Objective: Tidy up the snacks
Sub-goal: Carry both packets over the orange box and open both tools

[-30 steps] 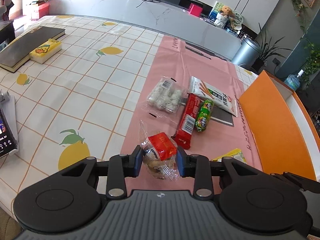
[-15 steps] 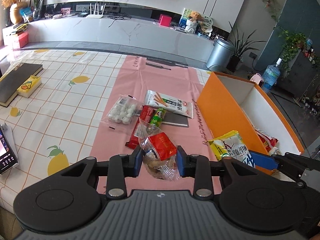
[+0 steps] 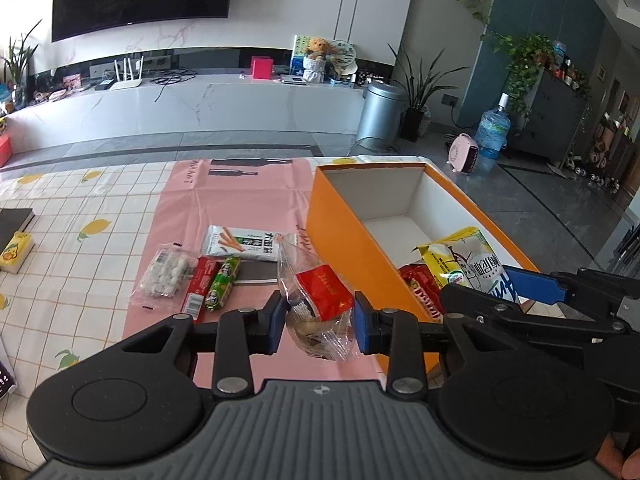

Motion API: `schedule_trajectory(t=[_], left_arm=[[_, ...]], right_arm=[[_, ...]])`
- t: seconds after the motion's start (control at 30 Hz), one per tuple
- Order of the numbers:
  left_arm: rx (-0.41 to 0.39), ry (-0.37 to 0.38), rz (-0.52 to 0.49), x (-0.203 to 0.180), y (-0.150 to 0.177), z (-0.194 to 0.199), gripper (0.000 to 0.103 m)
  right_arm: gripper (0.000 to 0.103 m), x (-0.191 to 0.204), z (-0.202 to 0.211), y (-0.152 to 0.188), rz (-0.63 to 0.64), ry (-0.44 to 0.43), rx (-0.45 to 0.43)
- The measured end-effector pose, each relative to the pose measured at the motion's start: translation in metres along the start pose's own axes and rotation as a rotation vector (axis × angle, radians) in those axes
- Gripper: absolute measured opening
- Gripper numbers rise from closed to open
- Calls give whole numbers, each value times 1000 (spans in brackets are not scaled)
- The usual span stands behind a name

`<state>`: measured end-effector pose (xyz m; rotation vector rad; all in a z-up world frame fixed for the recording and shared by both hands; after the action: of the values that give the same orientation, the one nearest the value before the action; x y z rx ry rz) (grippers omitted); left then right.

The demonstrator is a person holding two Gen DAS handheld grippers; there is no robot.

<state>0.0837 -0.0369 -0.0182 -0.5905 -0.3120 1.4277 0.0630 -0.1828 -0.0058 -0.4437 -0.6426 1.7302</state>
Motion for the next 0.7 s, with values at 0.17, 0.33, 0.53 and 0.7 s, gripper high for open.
schedule_trajectory(t=[0.17,0.33,0.53,0.7], left_arm=[[2,26,-64,-28,-12,-7,38],[3,40,-129,-52,-26,-19,38],[34,75,-171,-67,-42,-44,38],[74,88,-185,-70,-56,-69,38]], right_arm=[[50,-30,9,-5,-40,24,-25],[50,-56,9,-12,-61,49,-30],[50,-83,-10,-24,-81,54,5],[50,-102,-38,-34,-82,40,79]])
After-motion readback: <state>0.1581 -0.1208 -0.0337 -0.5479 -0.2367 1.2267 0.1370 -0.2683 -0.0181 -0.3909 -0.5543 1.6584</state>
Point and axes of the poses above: each gripper's, at about its wrist camera, not at the fingertips, and z roughly against the way its jaws point, x to its left, y to its underside, the point moved 5 cm from there along -z, roughly the way its jaws point, and after that the axes turned 15 degrees about x, right-handed, at the moved point
